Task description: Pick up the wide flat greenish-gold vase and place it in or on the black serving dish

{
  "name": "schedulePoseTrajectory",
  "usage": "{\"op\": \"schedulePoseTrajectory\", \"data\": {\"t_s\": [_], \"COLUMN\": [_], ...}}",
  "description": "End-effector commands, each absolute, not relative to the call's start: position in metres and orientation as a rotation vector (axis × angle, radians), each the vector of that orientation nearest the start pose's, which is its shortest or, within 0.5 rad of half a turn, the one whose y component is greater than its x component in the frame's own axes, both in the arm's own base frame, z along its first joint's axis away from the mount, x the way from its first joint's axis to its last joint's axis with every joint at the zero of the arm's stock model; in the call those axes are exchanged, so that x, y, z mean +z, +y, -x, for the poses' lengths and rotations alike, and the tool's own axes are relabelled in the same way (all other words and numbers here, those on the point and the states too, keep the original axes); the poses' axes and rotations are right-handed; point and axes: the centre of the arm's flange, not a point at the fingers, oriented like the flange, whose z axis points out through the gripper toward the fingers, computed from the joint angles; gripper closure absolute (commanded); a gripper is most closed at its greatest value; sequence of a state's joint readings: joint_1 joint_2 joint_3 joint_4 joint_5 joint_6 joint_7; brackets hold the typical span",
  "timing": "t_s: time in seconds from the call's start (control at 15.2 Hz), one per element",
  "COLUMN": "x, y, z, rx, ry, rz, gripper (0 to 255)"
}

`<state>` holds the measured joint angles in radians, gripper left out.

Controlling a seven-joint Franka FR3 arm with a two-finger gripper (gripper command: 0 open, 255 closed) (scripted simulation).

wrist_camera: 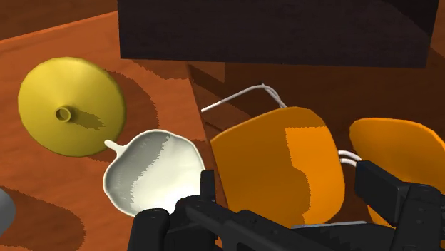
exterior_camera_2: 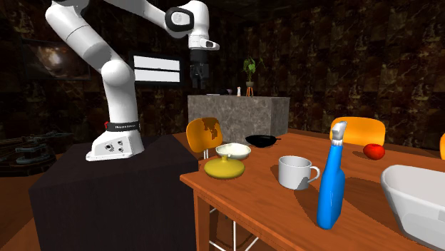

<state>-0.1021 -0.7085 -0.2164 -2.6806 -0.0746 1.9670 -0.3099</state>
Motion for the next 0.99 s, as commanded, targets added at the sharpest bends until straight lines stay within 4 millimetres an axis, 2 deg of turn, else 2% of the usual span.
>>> {"op": "schedulePoseTrajectory", "data": {"t_s": [0.0,0.92], "x": [0.422,0.297], "y": [-0.124,-0.252], "z": [-0.312,-0.316], "rx": [-0.021,-0.082], "ry": [-0.123,-0.181], "rz": [3.074,3.117], "gripper": [0,0]}}
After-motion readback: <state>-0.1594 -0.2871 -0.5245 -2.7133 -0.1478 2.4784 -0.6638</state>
